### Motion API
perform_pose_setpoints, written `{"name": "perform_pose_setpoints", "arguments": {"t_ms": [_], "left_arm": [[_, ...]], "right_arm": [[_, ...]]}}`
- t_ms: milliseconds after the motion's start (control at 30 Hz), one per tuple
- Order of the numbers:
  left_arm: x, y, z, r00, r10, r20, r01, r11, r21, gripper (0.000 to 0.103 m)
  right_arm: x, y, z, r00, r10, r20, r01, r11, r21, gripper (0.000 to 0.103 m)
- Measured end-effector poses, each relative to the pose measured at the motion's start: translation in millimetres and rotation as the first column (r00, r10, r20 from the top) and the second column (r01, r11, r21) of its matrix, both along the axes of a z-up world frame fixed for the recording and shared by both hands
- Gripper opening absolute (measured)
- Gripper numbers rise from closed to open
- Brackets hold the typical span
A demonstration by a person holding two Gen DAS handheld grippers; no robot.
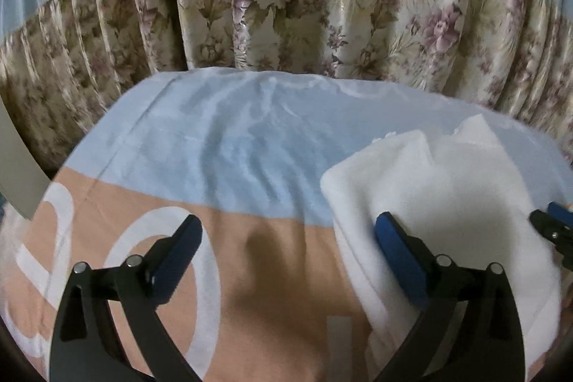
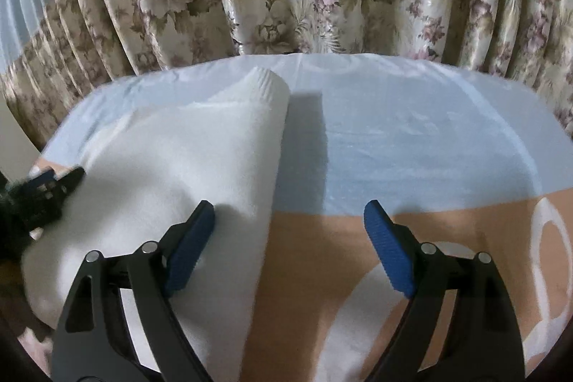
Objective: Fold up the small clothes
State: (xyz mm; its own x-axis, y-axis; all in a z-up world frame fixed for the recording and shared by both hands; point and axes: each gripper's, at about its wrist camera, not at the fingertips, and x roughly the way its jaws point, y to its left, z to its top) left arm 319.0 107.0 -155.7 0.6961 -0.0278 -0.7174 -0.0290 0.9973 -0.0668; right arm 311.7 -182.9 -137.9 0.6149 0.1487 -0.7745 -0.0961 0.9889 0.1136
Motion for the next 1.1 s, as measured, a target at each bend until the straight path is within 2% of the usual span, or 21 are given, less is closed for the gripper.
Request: {"name": "perform_pose_setpoints", "arguments": {"t_ms": [133,200,333,500,567,633,700,833,900,967,1000,1100], "left_arm": [[-9.3,2.3,16.6,0.999,-0.026,0.032,0.029,0.994,-0.105,0.097],[-15.2,-3.3,22.0,0.998,-0.046,0.042,0.051,0.991,-0.125,0.097],[-14.0,-21.6,11.5,0.993,-0.115,-0.012,0.112,0.985,-0.131,0.097],[-12.7,-26.8,-6.7,0.990,-0.123,-0.075,0.100,0.961,-0.259,0.098],[-11.9,-28.0,-11.9,0.987,-0.129,-0.093,0.098,0.954,-0.285,0.099],[-12.7,-30.4,-12.7,0.987,-0.136,-0.090,0.107,0.956,-0.272,0.099],[-11.4,-31.1,-13.8,0.984,-0.145,-0.100,0.113,0.955,-0.273,0.099],[-11.0,-32.0,-14.3,0.979,-0.174,-0.106,0.141,0.954,-0.264,0.098],[-12.8,-34.4,-13.3,0.978,-0.186,-0.097,0.155,0.951,-0.268,0.090],[-17.0,-41.2,-9.2,0.971,-0.226,-0.080,0.195,0.938,-0.286,0.068],[-16.9,-44.2,-7.3,0.970,-0.233,-0.076,0.202,0.935,-0.290,0.062],[-17.3,-50.4,-2.6,0.971,-0.231,-0.070,0.204,0.941,-0.271,0.053]], "right_arm": [[4.2,8.5,6.9,0.999,0.048,0.005,-0.048,0.998,0.030,0.085],[5.3,16.1,6.8,0.997,0.078,0.006,-0.078,0.997,0.018,0.083],[10.1,22.6,-1.5,0.996,0.085,-0.028,-0.085,0.996,0.018,0.082],[12.1,21.8,-11.7,0.993,0.091,-0.071,-0.087,0.995,0.057,0.079],[13.7,21.3,-14.6,0.991,0.102,-0.087,-0.095,0.992,0.078,0.076],[14.3,21.4,-16.3,0.989,0.117,-0.094,-0.107,0.989,0.100,0.071],[14.4,23.4,-16.4,0.986,0.138,-0.096,-0.127,0.985,0.120,0.061],[14.1,23.7,-16.1,0.984,0.151,-0.096,-0.137,0.982,0.132,0.058],[14.2,23.2,-15.9,0.984,0.153,-0.095,-0.140,0.981,0.137,0.056],[13.8,25.2,-14.5,0.984,0.155,-0.091,-0.142,0.981,0.129,0.052],[13.5,27.5,-12.9,0.984,0.154,-0.087,-0.143,0.982,0.120,0.049],[14.4,33.7,-9.8,0.984,0.157,-0.084,-0.150,0.985,0.089,0.042]]}}
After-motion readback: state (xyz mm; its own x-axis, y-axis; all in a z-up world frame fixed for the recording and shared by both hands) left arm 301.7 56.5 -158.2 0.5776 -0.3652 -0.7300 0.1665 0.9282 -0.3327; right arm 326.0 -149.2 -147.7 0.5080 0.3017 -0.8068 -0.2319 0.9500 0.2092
